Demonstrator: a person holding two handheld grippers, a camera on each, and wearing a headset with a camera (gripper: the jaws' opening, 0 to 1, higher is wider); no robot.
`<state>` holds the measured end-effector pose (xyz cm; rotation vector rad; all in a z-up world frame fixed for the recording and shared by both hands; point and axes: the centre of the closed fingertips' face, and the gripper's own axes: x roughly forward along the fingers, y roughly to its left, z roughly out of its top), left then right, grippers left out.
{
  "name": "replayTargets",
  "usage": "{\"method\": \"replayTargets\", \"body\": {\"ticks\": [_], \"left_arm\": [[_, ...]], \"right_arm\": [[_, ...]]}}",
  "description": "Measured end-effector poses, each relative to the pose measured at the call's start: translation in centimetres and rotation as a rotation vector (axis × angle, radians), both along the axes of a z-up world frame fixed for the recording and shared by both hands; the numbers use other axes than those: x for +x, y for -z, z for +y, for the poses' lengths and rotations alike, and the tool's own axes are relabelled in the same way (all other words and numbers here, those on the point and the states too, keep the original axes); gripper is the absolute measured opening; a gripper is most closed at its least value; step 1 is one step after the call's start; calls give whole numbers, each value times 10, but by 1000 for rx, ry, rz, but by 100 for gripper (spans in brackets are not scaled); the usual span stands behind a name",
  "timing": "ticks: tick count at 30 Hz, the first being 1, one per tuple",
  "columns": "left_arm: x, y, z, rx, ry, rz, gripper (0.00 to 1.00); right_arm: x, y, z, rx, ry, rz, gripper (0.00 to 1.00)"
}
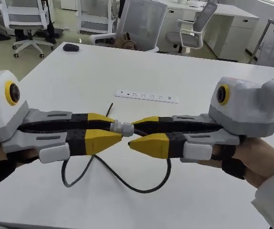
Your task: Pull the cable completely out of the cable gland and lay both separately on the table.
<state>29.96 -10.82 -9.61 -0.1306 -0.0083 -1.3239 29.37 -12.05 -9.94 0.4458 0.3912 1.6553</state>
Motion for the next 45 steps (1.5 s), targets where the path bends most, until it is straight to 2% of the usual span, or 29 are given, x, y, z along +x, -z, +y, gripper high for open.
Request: {"method": "replayTargets", "body": {"ticks": [1,2,3,4,5,8,10,13,19,22,25,28,39,42,45], "left_arm": [[-1,-2,0,6,2,-8,15],[-2,-2,0,11,7,-13,16],[-3,-3,0,28,7,-44,16],[-3,-3,0,44,3,-72,16],[-3,-3,-1,53,2,-87,16],[-7,-7,-7,64,10,-120,16],[-7,-8,-9,64,19,-118,16],[-9,-8,-11,64,27,-128,16],[-11,-7,-12,72,31,-146,16],[-8,-9,-11,68,18,-149,16],[-8,-12,-9,57,14,-156,16],[-8,-12,-8,71,12,-175,16],[-10,-12,-9,90,21,-216,16],[-10,-13,-9,94,20,-225,16],[-9,-13,-9,94,18,-225,16]], "right_arm": [[0,-5,-1,34,-12,76,38],[1,-6,-1,52,-9,88,35],[3,-8,-1,60,-3,97,32],[3,-7,0,56,-5,98,32],[2,-7,1,52,-11,107,33],[-3,-4,7,24,-33,118,34],[-4,0,9,15,-40,124,30],[-6,2,7,16,-58,151,17],[-13,8,7,-20,-90,168,10],[-12,4,7,-2,-81,150,5],[-11,1,8,6,-83,167,6],[-9,0,8,18,-86,201,9],[-11,-1,8,22,-95,239,12],[-7,2,8,25,-76,264,16],[-7,1,7,32,-74,262,17]]}}
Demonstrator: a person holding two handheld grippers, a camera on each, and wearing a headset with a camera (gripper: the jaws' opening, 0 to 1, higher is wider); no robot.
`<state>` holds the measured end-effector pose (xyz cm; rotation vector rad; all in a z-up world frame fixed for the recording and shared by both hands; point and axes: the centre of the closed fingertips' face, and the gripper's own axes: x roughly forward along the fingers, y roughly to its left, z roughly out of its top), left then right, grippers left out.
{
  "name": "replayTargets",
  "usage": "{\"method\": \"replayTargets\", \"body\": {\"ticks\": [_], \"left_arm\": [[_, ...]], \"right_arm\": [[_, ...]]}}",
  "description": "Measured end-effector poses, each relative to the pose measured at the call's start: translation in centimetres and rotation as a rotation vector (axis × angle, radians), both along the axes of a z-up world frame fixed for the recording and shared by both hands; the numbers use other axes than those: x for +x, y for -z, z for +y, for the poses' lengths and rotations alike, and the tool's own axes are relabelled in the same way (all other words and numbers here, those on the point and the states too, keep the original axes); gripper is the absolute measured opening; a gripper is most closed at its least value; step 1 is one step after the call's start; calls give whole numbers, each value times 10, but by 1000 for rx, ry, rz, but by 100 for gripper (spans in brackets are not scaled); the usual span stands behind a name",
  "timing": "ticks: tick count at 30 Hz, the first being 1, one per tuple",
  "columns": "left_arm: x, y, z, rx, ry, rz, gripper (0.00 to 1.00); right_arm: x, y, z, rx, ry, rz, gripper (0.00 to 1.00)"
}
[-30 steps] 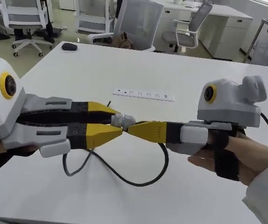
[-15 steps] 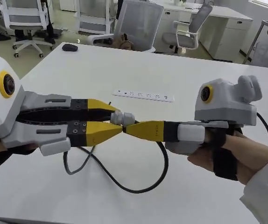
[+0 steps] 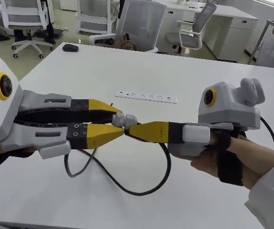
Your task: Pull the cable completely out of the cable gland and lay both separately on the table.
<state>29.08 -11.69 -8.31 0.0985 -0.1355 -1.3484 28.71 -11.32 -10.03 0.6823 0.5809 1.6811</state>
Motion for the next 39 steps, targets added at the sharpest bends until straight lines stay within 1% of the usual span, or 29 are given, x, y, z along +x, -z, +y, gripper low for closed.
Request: {"method": "replayTargets", "body": {"ticks": [2,4,5,6,8,10,13,15,16,17,18,19,20,21,22,23,24,25,26,27,28,30,31,32,33,35,38,39], "left_arm": [[1,0,1,-3,-1,1,16],[1,0,1,2,-1,0,16],[2,2,1,9,-5,-1,16],[2,3,1,11,-8,1,16],[1,3,0,8,-4,6,16],[1,5,-1,8,-6,10,16],[4,6,0,-8,-14,37,16],[4,6,1,-19,-12,68,16],[5,7,2,-16,-16,81,16],[5,9,2,-14,-15,105,16],[2,12,2,-10,3,164,16],[2,13,2,-9,2,189,16],[1,16,2,-11,4,223,15],[1,16,3,-15,5,238,15],[3,16,3,-34,4,251,15],[3,16,4,-48,4,280,15],[5,16,5,-68,1,303,15],[5,16,5,-76,3,320,15],[6,16,6,-77,4,325,15],[7,16,6,-85,6,342,15],[6,17,6,-89,13,364,15],[5,18,7,-99,29,407,15],[4,19,7,-107,36,435,15],[4,22,7,-98,38,465,15],[5,26,7,-91,39,481,15],[6,28,8,-94,37,481,15],[5,26,10,-127,44,508,15],[5,25,10,-127,45,508,15]], "right_arm": [[1,-1,0,6,8,-10,17],[6,-6,-1,32,20,16,19],[6,-7,-2,37,22,13,19],[6,-7,-2,35,20,12,19],[6,-6,0,22,20,-5,17],[4,-6,2,20,10,-5,13],[6,-7,3,25,32,-46,12],[5,-7,3,22,32,-51,12],[6,-6,3,15,40,-66,12],[5,-5,4,2,36,-87,11],[3,-3,4,-13,31,-114,11],[3,-1,5,-28,41,-176,11],[2,0,5,-37,43,-215,11],[2,1,5,-42,43,-241,11],[1,0,6,-50,44,-254,11],[1,0,6,-51,48,-285,11],[3,-1,7,-47,59,-323,11],[3,-1,7,-44,62,-347,11],[3,-1,7,-42,66,-397,11],[3,-2,6,-42,71,-434,11],[2,-1,6,-43,67,-472,11],[-1,0,7,-55,60,-569,11],[-2,1,7,-65,59,-606,11],[-2,4,7,-81,53,-630,11],[-3,8,7,-110,45,-652,11],[-2,9,8,-115,53,-697,11],[-3,7,8,-95,63,-708,11],[-2,7,8,-92,64,-704,11]]}}
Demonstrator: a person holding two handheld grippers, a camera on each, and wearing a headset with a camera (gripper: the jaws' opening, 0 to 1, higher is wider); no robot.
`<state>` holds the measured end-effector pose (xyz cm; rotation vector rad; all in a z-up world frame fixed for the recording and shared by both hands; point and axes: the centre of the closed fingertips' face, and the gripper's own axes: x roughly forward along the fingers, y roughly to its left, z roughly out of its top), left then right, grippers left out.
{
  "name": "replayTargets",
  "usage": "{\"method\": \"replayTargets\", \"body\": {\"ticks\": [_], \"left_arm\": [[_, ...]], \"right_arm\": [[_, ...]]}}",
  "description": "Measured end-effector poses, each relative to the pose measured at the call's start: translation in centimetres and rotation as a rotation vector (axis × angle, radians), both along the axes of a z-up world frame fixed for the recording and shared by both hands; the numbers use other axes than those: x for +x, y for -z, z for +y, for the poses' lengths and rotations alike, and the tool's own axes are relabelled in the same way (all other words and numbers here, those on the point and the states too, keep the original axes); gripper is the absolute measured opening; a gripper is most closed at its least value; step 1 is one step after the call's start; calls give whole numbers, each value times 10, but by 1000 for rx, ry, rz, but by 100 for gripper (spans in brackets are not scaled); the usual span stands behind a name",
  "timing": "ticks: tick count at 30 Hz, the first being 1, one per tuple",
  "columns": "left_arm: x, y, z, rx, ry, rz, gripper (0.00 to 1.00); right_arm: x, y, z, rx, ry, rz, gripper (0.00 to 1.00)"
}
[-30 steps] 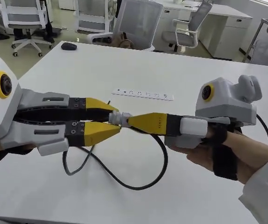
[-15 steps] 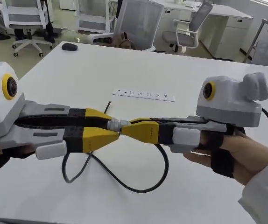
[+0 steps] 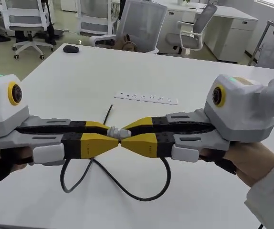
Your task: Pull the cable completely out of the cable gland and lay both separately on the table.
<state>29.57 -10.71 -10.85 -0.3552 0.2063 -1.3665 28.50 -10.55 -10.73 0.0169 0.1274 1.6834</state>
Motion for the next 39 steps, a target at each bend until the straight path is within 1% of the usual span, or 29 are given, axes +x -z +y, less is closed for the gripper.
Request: {"method": "replayTargets", "body": {"ticks": [2,3,4,5,7,9,11,12,13,14,15,16,19,20,21,22,24,25,26,28,29,31,32,33,35,36,37,38,39], "left_arm": [[0,0,0,7,-5,-11,15],[1,1,0,14,-7,-18,15],[1,1,0,21,-11,-34,15],[3,0,0,26,-23,-58,15],[4,-2,2,26,-37,-80,16],[6,-4,4,20,-48,-90,16],[7,-6,7,18,-60,-108,16],[8,-7,9,24,-68,-125,16],[8,-7,9,29,-71,-129,16],[8,-7,9,34,-72,-134,16],[8,-6,9,47,-76,-146,16],[8,-5,7,56,-78,-167,16],[6,-4,4,74,-78,-202,16],[7,-3,3,81,-83,-220,17],[7,-3,1,96,-89,-252,17],[7,-2,0,114,-91,-274,17],[7,1,-3,143,-88,-311,17],[7,1,-5,147,-95,-323,17],[6,1,-6,145,-92,-320,18],[6,-3,-8,117,-84,-309,20],[4,-6,-9,93,-74,-310,20],[5,-9,-10,76,-83,-307,23],[4,-11,-12,62,-73,-300,26],[3,-11,-14,55,-61,-288,30],[2,-8,-18,65,-45,-264,33],[3,-5,-19,69,-38,-229,32],[3,-4,-20,66,-38,-206,31],[4,-5,-20,56,-33,-210,29],[1,-6,-20,45,-18,-193,25]], "right_arm": [[2,1,0,-2,3,12,12],[3,2,1,-4,5,30,12],[4,3,1,-7,10,64,12],[6,3,1,-7,20,106,12],[8,5,0,-16,28,92,12],[10,9,-1,-35,39,73,12],[13,11,-4,-40,53,71,11],[14,11,-5,-40,56,74,11],[15,11,-5,-44,58,74,9],[17,14,-7,-62,68,48,4],[17,12,-7,-52,57,4,4],[15,14,-7,-63,63,15,4],[13,15,-5,-69,64,3,3],[13,15,-5,-67,67,-4,3],[13,15,-5,-64,71,-16,3],[13,15,-5,-65,73,-21,2],[13,15,-5,-63,73,-41,2],[10,14,-4,-58,56,-46,2],[8,12,-4,-49,51,-54,2],[6,6,-4,-25,39,-67,2],[7,4,-6,-19,39,-71,2],[7,0,-6,-4,32,-63,2],[5,-2,-6,6,24,-65,2],[4,-2,-6,7,18,-68,2],[2,-3,-5,5,7,-79,2],[0,-3,-4,1,0,-86,2],[-1,-2,-3,-4,-2,-93,2],[1,-1,-2,-11,4,-98,2],[1,-1,-2,-11,6,-101,2]]}}
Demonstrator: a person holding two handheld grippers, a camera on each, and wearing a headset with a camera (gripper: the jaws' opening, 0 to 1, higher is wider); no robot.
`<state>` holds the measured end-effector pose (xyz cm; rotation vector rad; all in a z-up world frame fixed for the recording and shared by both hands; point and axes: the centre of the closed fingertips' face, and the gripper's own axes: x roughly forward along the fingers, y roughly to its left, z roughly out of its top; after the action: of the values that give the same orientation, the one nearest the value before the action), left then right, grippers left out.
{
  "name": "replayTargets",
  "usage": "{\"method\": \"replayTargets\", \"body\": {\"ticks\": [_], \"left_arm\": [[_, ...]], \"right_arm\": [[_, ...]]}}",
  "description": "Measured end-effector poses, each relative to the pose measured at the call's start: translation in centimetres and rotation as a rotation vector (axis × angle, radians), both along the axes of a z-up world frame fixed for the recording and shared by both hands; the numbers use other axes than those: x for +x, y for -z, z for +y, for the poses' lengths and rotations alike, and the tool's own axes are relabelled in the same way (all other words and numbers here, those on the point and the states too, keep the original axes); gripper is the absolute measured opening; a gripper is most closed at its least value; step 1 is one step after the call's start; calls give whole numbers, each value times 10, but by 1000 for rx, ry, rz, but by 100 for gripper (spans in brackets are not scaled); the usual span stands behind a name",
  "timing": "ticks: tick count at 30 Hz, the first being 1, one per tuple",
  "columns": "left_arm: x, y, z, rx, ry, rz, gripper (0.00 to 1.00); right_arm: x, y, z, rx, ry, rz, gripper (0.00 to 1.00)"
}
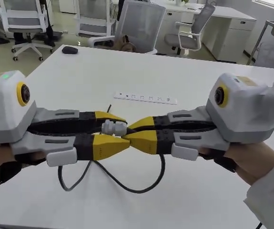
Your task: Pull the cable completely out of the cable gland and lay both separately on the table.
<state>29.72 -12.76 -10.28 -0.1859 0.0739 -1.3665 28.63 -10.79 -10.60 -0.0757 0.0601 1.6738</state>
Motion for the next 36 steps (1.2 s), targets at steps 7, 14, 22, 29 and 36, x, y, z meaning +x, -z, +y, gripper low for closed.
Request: {"method": "replayTargets", "body": {"ticks": [7,14,22,29,36], "left_arm": [[-1,-5,3,-36,-5,9,18],[1,-3,8,-40,-20,2,18],[5,1,19,-48,-58,9,18],[7,7,22,-34,-70,9,18],[8,9,27,-28,-85,13,18]], "right_arm": [[4,0,-1,2,6,-4,2],[6,10,-5,-38,-3,-23,3],[14,23,-16,-92,28,-33,3],[20,41,-25,-140,48,-62,3],[29,60,-41,-186,86,-55,3]]}}
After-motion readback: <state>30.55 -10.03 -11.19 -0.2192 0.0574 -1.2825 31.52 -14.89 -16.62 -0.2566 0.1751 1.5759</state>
